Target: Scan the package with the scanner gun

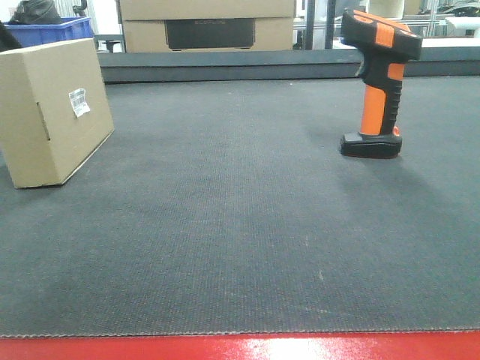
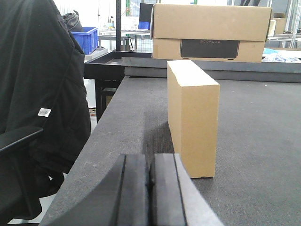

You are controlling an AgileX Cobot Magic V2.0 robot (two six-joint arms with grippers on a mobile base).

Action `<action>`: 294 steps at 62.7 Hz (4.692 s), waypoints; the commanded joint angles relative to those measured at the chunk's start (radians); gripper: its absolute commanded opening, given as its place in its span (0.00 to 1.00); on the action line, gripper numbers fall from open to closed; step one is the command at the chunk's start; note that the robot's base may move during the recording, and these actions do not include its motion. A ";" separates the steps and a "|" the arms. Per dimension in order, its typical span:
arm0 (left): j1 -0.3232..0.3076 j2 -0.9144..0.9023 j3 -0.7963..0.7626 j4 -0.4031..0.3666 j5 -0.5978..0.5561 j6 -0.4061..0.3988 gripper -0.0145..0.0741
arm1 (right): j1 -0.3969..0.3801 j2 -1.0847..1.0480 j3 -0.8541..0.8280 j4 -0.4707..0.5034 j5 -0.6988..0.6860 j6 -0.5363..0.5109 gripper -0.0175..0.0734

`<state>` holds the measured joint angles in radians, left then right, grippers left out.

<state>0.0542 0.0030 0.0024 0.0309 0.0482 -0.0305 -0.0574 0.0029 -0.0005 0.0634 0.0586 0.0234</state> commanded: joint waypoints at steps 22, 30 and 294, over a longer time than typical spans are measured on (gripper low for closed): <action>-0.006 -0.003 -0.002 0.003 -0.013 -0.003 0.04 | -0.003 -0.003 0.000 0.003 -0.022 0.002 0.01; -0.006 -0.003 -0.002 0.003 -0.013 -0.003 0.04 | -0.003 -0.003 0.000 0.003 -0.022 0.002 0.01; -0.287 1.759 -1.711 -0.256 0.952 -0.288 0.04 | 0.112 1.181 -0.813 0.106 0.081 0.075 0.02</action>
<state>-0.2090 1.7603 -1.7020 -0.2145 1.0239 -0.3072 0.0518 1.1579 -0.8070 0.1493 0.1458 0.0590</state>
